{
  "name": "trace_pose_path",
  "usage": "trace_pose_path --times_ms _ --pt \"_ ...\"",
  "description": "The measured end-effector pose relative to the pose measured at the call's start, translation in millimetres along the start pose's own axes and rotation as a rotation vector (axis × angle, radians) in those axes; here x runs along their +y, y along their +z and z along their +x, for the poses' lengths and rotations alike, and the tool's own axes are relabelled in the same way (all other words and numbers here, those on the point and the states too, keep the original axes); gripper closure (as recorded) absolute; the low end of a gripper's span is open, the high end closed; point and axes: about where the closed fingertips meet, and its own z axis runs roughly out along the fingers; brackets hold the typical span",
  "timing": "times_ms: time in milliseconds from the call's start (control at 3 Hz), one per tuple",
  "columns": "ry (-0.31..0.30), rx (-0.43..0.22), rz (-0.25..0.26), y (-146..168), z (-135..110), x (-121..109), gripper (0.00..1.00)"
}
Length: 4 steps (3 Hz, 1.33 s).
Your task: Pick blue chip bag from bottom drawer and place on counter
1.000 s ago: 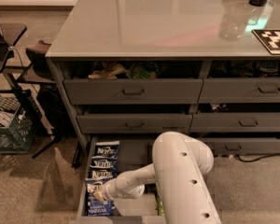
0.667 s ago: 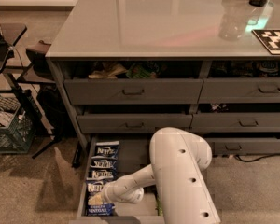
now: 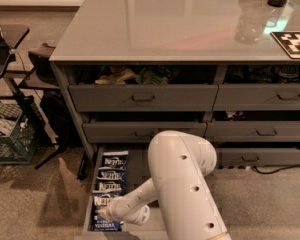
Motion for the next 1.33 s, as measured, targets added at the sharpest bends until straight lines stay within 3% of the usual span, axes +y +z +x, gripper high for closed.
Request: trace_pose_path --times_ms 333,1000,1333 --pt "0.014 0.041 0.086 9.7 9.8 -12.1 0.35" --pt "0.045 0.109 0.299 8.7 26.5 -34.7 0.00" --pt "0.066 0.141 0.313 20.1 37.2 -49.6 0.00"
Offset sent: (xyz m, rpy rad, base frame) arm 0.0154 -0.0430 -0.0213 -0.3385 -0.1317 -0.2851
